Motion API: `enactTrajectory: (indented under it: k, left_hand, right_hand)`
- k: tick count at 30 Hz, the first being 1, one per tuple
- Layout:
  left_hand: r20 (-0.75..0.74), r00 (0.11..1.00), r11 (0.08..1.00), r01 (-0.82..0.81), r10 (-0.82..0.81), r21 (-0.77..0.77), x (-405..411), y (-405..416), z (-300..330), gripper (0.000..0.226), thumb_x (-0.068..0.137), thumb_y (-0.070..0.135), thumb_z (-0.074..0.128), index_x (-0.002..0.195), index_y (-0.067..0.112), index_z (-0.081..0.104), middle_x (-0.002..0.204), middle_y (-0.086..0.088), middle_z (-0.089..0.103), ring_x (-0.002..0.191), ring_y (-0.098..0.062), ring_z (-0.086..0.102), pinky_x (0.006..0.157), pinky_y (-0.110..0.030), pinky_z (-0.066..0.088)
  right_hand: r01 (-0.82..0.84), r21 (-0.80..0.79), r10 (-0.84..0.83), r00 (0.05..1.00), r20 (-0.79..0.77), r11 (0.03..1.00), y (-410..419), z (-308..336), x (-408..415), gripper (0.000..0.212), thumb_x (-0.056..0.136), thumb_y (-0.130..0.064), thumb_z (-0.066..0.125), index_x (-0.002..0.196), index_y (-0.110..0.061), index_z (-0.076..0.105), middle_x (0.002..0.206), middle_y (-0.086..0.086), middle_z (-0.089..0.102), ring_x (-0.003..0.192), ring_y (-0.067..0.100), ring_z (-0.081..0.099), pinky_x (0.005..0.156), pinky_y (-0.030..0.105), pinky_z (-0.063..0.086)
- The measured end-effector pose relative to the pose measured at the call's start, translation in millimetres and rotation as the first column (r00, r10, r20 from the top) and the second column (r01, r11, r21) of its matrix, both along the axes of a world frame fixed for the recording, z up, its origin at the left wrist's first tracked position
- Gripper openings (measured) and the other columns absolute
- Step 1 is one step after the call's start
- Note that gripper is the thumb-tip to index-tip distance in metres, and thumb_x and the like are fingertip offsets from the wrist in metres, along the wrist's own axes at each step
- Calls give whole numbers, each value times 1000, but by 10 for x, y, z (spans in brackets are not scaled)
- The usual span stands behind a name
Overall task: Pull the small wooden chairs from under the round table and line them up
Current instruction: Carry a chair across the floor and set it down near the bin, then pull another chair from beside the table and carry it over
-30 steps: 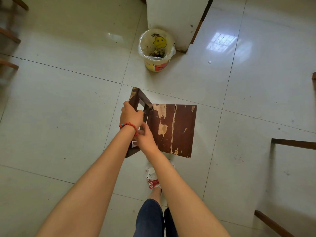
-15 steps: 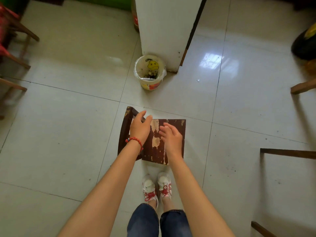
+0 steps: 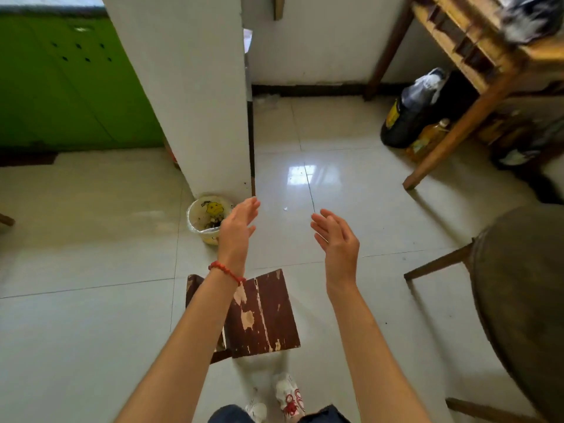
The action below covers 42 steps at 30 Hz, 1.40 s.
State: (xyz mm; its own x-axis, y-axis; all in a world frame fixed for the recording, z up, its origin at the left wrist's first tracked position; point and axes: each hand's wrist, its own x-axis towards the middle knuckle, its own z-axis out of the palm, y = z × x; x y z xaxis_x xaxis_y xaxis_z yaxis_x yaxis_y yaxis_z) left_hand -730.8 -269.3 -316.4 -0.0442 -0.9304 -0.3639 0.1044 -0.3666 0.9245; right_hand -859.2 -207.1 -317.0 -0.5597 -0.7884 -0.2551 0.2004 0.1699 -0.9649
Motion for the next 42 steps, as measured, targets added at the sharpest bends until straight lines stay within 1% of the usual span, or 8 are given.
enactTrajectory:
  k: [6, 11, 18, 23, 27, 31, 36, 42]
  left_hand:
    - [-48, 977, 974, 199, -205, -108, -394, 314, 486, 37, 94, 29, 35, 121, 12, 53, 126, -4, 56, 120, -19, 50, 97, -32, 39]
    - [-79, 907, 901, 396, -414, -176, -881, 788, 801, 34, 94, 27, 36, 118, 13, 55, 122, -4, 57, 120, -21, 50, 104, -41, 38]
    - [-104, 709, 710, 665, -698, -232, -1561, 1671, 1061, 33, 94, 24, 36, 117, 8, 54, 121, -7, 56, 121, -25, 48, 104, -41, 37]
    - [-65, 502, 501, 826, -862, -260, -2007, 2473, 1133, 33, 93, 29, 38, 117, 12, 54, 128, -9, 54, 122, -24, 48, 106, -43, 36]
    - [-45, 342, 339, 890, -939, -304, -2254, 3073, 1174, 33, 94, 31, 36, 117, 16, 53, 122, 0, 54, 121, -19, 47, 100, -34, 37]
    - [-27, 226, 223, 925, -974, -309, -2466, 3588, 1211, 33, 94, 30, 34, 118, 15, 52, 121, 0, 53, 121, -19, 46, 102, -35, 36]
    - [-24, 116, 118, 942, -993, -314, -2741, 4230, 1224, 23, 94, 29, 36, 107, 21, 54, 116, 2, 54, 120, -19, 47, 102, -36, 36]
    - [-23, 54, 58, 952, -998, -299, -3142, 5079, 1136, 22, 94, 30, 36, 107, 23, 52, 119, 3, 53, 123, -21, 46, 107, -39, 35]
  right_hand:
    - [189, -79, -193, 980, -54, 979, 514, 406, -341, 25, 95, -24, 40, 109, -17, 59, 107, 0, 65, 103, 13, 61, 90, 21, 46]
    - [417, -115, -427, 901, -75, 901, 1250, 638, -692, 27, 95, -26, 40, 110, -16, 60, 107, 1, 66, 104, 13, 61, 91, 24, 46]
    - [702, -142, -715, 692, -97, 698, 2431, 835, -994, 23, 95, -28, 38, 104, -23, 59, 104, -3, 65, 100, 9, 61, 87, 20, 45]
    - [889, -137, -898, 423, -121, 437, 3412, 912, -1083, 22, 95, -29, 39, 103, -24, 59, 106, -1, 65, 99, 12, 62, 89, 24, 47]
    - [958, -128, -965, 249, -77, 257, 4117, 969, -1118, 25, 95, -30, 40, 108, -20, 60, 108, 1, 65, 101, 13, 62, 88, 23, 46]
    - [982, -138, -992, 125, -28, 128, 4661, 1035, -1126, 28, 95, -27, 41, 111, -15, 60, 113, 6, 65, 103, 16, 62, 95, 29, 46]
    - [989, -144, -999, 34, 9, 32, 5303, 1051, -1208, 30, 95, -22, 41, 115, -9, 58, 117, 12, 64, 107, 20, 60, 100, 35, 44]
    - [988, -155, -1000, -13, 4, -14, 6149, 997, -1478, 26, 95, -21, 41, 112, -11, 58, 114, 12, 64, 104, 19, 61, 98, 33, 45]
